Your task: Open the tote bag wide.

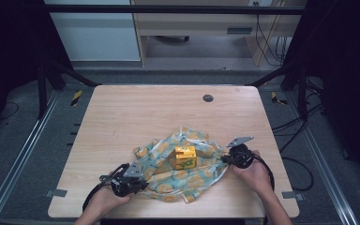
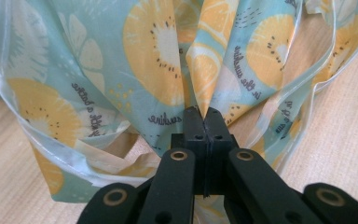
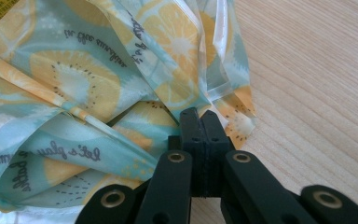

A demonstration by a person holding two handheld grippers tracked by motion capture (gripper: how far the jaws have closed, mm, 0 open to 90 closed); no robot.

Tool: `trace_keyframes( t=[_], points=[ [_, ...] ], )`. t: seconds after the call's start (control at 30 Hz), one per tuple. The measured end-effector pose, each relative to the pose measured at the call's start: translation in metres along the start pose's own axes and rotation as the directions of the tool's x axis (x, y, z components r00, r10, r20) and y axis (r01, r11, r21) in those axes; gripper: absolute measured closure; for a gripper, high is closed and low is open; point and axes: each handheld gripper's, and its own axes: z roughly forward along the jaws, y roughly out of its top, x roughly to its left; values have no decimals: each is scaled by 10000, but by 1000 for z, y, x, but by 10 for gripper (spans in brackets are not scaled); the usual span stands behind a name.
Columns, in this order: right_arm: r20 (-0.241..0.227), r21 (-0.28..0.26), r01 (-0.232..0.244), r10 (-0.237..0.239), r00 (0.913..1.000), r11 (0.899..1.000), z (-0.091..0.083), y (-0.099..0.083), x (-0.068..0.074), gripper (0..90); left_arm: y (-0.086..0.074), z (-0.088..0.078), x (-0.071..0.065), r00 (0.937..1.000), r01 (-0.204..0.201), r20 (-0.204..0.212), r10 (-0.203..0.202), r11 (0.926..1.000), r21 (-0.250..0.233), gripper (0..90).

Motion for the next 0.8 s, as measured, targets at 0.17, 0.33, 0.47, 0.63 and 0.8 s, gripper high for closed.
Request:
trace_keyframes(
  t=[0.17,0.33,0.47,0.63,0.8],
  points=[
    [139,-677,28,-19,9999,9977,-8,-3,-2,787,0,-11,2,9990,105,-417,-153,9934,-1144,717],
    [267,-1613,-245,292,9992,9866,-28,-1,-6,554,2,-26,0,9984,162,-484,-275,9754,-2200,572],
    [267,-2229,-268,336,9991,9745,-38,3,-6,391,9,-33,-4,9987,137,-434,-271,9586,-2844,463],
    [326,-2993,-174,284,9991,9540,-47,11,2,265,17,-38,-10,9989,29,-435,-197,9343,-3565,347],
    [483,-3875,-227,449,9978,9216,-63,18,6,177,18,-48,-7,9963,93,-746,-430,9149,-4037,251]
  ],
)
